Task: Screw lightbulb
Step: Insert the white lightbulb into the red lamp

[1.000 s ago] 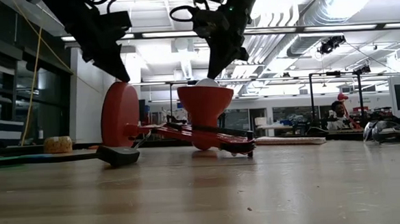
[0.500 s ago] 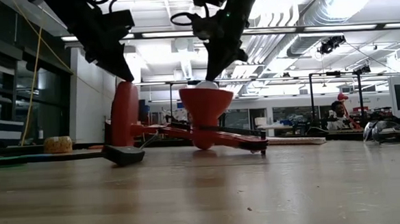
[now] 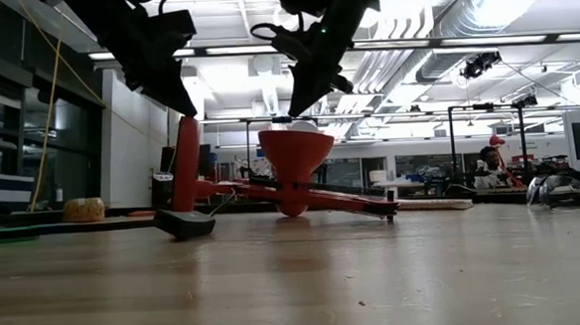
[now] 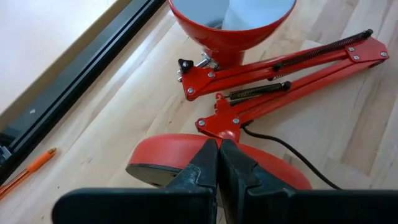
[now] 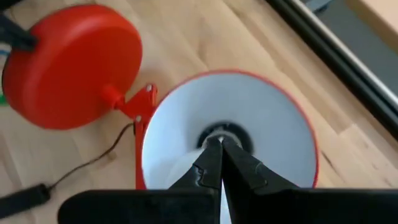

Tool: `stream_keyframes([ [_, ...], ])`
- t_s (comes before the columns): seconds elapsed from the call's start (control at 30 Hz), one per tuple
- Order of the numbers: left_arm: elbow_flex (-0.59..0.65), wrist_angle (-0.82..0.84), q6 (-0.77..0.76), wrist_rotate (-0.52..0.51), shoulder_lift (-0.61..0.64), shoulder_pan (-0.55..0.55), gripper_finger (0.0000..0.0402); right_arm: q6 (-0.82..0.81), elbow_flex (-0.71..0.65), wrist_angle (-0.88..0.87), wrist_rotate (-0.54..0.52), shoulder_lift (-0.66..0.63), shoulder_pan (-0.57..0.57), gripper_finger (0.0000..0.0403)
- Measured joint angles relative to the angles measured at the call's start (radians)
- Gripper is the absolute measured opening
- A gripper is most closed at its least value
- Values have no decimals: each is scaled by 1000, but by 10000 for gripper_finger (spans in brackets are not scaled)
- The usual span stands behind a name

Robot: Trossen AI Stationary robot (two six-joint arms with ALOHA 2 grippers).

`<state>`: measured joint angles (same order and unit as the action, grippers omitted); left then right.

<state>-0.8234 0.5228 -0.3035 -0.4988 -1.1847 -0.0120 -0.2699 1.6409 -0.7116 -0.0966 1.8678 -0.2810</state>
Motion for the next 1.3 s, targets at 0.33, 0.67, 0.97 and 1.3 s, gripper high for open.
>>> stream_keyframes([
  [0.33, 0, 2, 4, -4, 0, 0, 0, 91, 3, -155, 191, -94, -36, 0],
  [0.67, 0, -3, 53, -4, 0, 0, 0, 108, -65, -149, 229, -80, -6, 0],
  [0.97, 0, -6, 54, -6, -2, 0, 0, 110, -69, -121, 210, -61, -6, 0],
  [1.3, 0, -28, 81, -2, -7, 0, 0, 122, -69, -138, 175, -38, -6, 0],
])
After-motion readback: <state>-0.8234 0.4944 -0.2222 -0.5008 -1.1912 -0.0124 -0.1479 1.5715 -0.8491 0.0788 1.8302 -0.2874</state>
